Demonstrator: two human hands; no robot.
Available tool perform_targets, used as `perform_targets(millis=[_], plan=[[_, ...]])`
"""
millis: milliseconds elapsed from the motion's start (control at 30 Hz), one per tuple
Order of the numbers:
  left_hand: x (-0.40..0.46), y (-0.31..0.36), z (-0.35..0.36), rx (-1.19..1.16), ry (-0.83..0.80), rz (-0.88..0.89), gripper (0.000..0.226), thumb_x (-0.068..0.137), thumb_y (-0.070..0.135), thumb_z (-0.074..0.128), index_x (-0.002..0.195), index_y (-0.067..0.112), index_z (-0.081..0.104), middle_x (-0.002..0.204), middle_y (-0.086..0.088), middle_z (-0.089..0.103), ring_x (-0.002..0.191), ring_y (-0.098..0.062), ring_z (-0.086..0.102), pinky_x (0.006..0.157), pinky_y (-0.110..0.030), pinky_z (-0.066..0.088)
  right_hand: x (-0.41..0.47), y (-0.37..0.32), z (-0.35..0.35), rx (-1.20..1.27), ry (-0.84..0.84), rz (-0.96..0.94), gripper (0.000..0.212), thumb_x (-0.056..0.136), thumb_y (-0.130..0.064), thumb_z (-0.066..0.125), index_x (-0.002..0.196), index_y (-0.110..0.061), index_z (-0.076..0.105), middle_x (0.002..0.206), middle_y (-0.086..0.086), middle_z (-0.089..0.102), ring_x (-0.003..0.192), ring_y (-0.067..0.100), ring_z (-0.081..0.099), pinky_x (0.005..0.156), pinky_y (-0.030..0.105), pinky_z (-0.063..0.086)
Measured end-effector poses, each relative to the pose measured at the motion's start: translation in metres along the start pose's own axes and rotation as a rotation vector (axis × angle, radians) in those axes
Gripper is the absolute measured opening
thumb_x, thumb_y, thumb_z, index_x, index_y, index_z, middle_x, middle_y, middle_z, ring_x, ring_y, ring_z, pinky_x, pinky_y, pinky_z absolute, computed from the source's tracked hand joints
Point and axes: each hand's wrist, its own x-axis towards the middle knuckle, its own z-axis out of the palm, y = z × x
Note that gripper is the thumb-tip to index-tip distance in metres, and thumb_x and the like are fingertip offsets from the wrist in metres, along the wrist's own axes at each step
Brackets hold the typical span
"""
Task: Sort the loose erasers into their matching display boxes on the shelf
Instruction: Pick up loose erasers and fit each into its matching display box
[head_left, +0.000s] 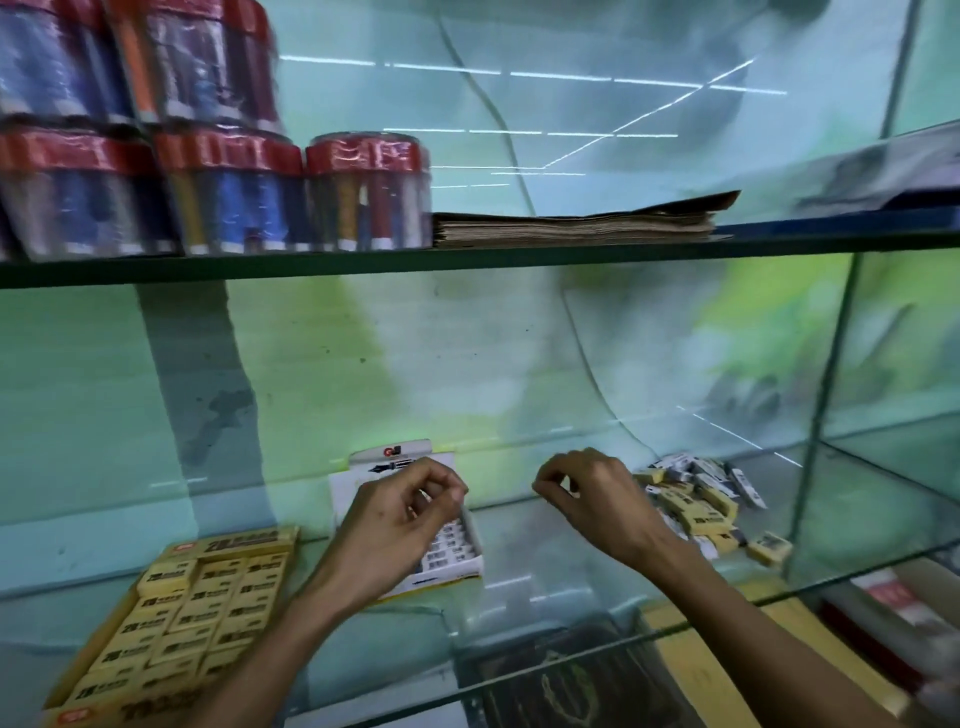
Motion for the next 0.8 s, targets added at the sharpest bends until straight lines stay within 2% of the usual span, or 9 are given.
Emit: perform_targets(millis=[100, 200, 267, 400, 500, 633, 700, 800], plan=[[0.009, 0.009, 0.028, 0.009, -0.088, 0.034, 0.010, 0.094, 0.021, 0.063, 0.089, 0.030, 0.067, 0.076, 0.013, 0.067, 0.064, -0.006, 0.060, 0.059, -0.015, 0.043, -0.015, 0.027, -0.021, -0.016, 0.001, 0.089, 0.008, 0.092, -0.028, 0.062, 0.093, -0.027, 0.069, 0.091, -0.012, 0.069, 0.077, 0.004, 0.052, 0.069, 0.022, 0.041], [0.018, 0.018, 0.052, 0.054, -0.152, 0.087, 0.007, 0.094, 0.026, 0.063, 0.090, 0.031, 0.066, 0.079, 0.013, 0.067, 0.069, -0.005, 0.062, 0.059, -0.011, 0.041, -0.022, 0.055, -0.039, -0.065, 0.039, 0.248, 0.013, 0.088, -0.034, 0.067, 0.096, -0.025, 0.068, 0.089, -0.007, 0.068, 0.083, 0.013, 0.060, 0.071, 0.029, 0.046], [0.024, 0.024, 0.067, 0.066, -0.185, 0.124, 0.006, 0.094, 0.026, 0.063, 0.091, 0.031, 0.066, 0.081, 0.014, 0.066, 0.070, -0.008, 0.060, 0.061, -0.015, 0.044, -0.026, 0.072, -0.052, -0.113, 0.022, 0.370, 0.024, 0.084, -0.043, 0.068, 0.100, -0.026, 0.067, 0.093, -0.004, 0.067, 0.090, 0.018, 0.062, 0.074, 0.031, 0.048], [0.036, 0.034, 0.092, 0.061, -0.255, 0.142, 0.004, 0.093, 0.026, 0.063, 0.093, 0.028, 0.067, 0.086, 0.012, 0.066, 0.073, -0.017, 0.059, 0.067, -0.026, 0.048, -0.032, 0.091, -0.067, -0.170, -0.145, 0.501, 0.040, 0.077, -0.059, 0.062, 0.104, -0.029, 0.061, 0.101, 0.000, 0.065, 0.097, 0.024, 0.059, 0.077, 0.035, 0.050], [0.043, 0.039, 0.104, 0.046, -0.275, 0.139, 0.004, 0.093, 0.026, 0.064, 0.093, 0.027, 0.067, 0.087, 0.010, 0.067, 0.075, -0.019, 0.059, 0.068, -0.025, 0.048, -0.033, 0.096, -0.069, -0.212, -0.196, 0.519, 0.044, 0.075, -0.064, 0.059, 0.103, -0.029, 0.063, 0.103, -0.001, 0.070, 0.099, 0.024, 0.061, 0.082, 0.036, 0.051], [0.047, 0.040, 0.109, 0.033, -0.284, 0.127, 0.004, 0.093, 0.028, 0.064, 0.093, 0.029, 0.068, 0.087, 0.010, 0.067, 0.076, -0.017, 0.059, 0.069, -0.023, 0.048, -0.030, 0.092, -0.070, -0.175, -0.254, 0.495, 0.031, 0.081, -0.053, 0.062, 0.099, -0.028, 0.063, 0.094, -0.006, 0.067, 0.091, 0.017, 0.061, 0.079, 0.034, 0.052], [0.047, 0.039, 0.107, 0.027, -0.274, 0.121, 0.004, 0.093, 0.028, 0.064, 0.093, 0.030, 0.068, 0.088, 0.011, 0.066, 0.076, -0.014, 0.059, 0.068, -0.018, 0.047, -0.029, 0.090, -0.070, -0.134, -0.237, 0.445, 0.030, 0.081, -0.045, 0.065, 0.105, -0.027, 0.062, 0.097, -0.009, 0.067, 0.089, 0.014, 0.060, 0.078, 0.031, 0.051], [0.047, 0.035, 0.099, 0.025, -0.241, 0.088, 0.005, 0.093, 0.028, 0.063, 0.095, 0.031, 0.067, 0.091, 0.013, 0.066, 0.075, -0.009, 0.059, 0.064, -0.010, 0.044, -0.029, 0.082, -0.070, -0.016, -0.122, 0.309, 0.031, 0.085, -0.033, 0.067, 0.114, -0.031, 0.058, 0.105, -0.014, 0.066, 0.086, 0.001, 0.060, 0.073, 0.018, 0.048]])
